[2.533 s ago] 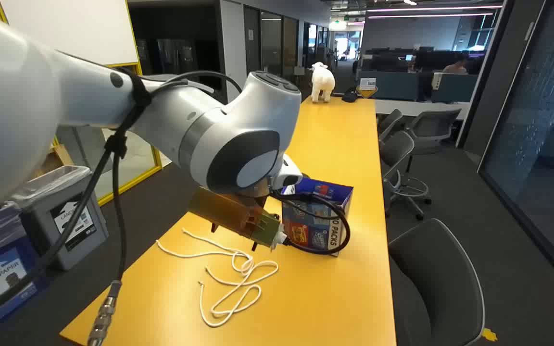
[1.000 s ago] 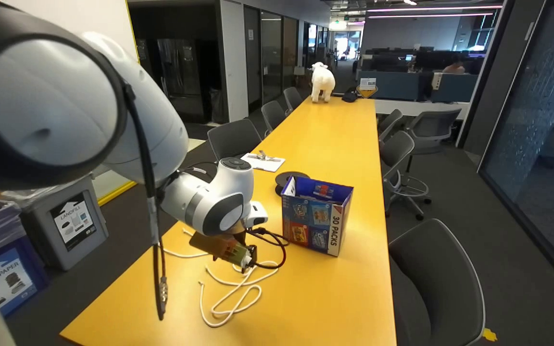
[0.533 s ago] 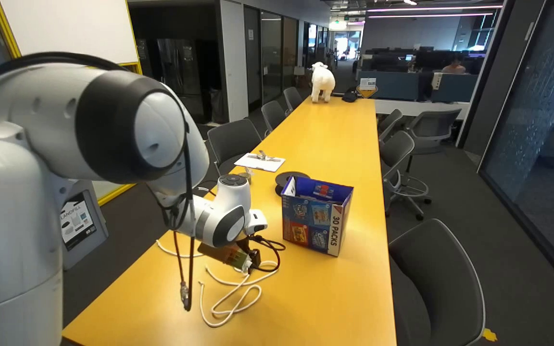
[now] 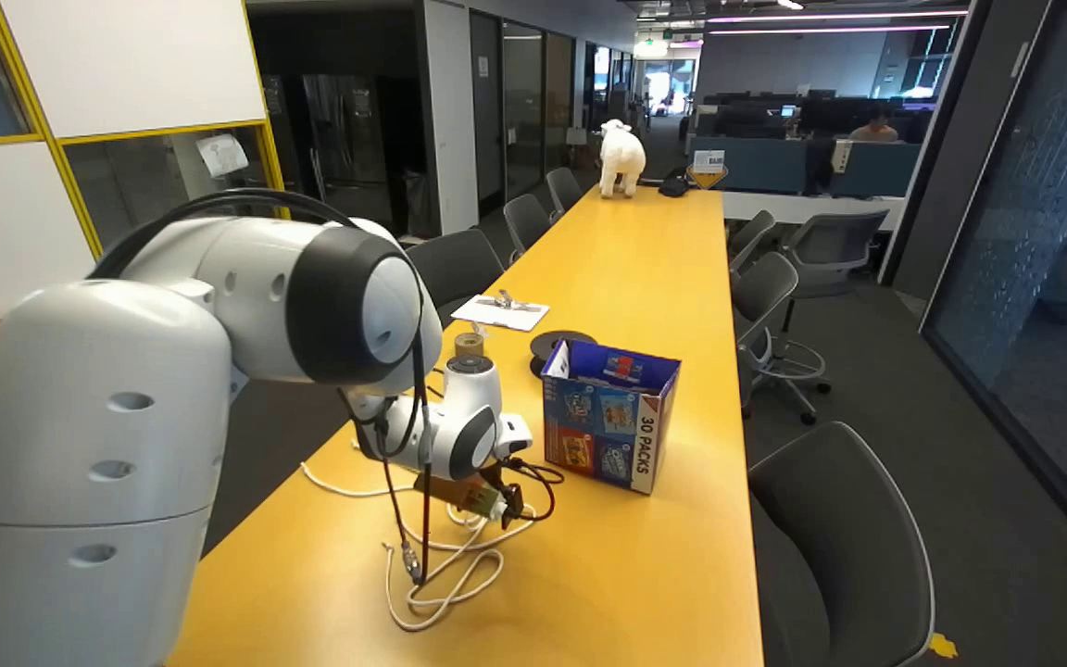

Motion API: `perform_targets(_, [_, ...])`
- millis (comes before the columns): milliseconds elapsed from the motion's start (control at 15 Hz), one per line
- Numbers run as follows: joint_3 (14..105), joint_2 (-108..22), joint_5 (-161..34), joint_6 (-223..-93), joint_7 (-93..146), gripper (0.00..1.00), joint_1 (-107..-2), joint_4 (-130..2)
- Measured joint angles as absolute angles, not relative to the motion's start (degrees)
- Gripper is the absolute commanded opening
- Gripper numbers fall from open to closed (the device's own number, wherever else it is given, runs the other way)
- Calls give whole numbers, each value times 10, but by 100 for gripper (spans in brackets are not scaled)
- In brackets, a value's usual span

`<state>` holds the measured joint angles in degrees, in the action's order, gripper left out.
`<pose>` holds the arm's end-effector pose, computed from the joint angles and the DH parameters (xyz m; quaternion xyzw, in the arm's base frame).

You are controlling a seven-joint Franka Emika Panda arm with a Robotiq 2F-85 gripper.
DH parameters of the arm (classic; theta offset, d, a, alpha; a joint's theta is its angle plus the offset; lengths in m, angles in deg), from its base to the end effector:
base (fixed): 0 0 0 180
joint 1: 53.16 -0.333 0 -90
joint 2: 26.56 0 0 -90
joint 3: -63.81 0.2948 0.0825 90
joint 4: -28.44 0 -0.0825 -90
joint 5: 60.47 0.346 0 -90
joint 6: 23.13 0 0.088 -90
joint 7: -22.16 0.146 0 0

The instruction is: Put the ropes in the box

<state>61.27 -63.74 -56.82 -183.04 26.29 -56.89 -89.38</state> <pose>0.5651 0.0086 0.1018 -0.9978 0.0499 -0.0434 0.0011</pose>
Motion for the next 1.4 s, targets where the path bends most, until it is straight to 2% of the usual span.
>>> perform_targets(533, [609,-731,-579,-1777,276,100,-578,-777])
perform_targets(1400, [603,-747,-592,-1738,280,100,-582,-735])
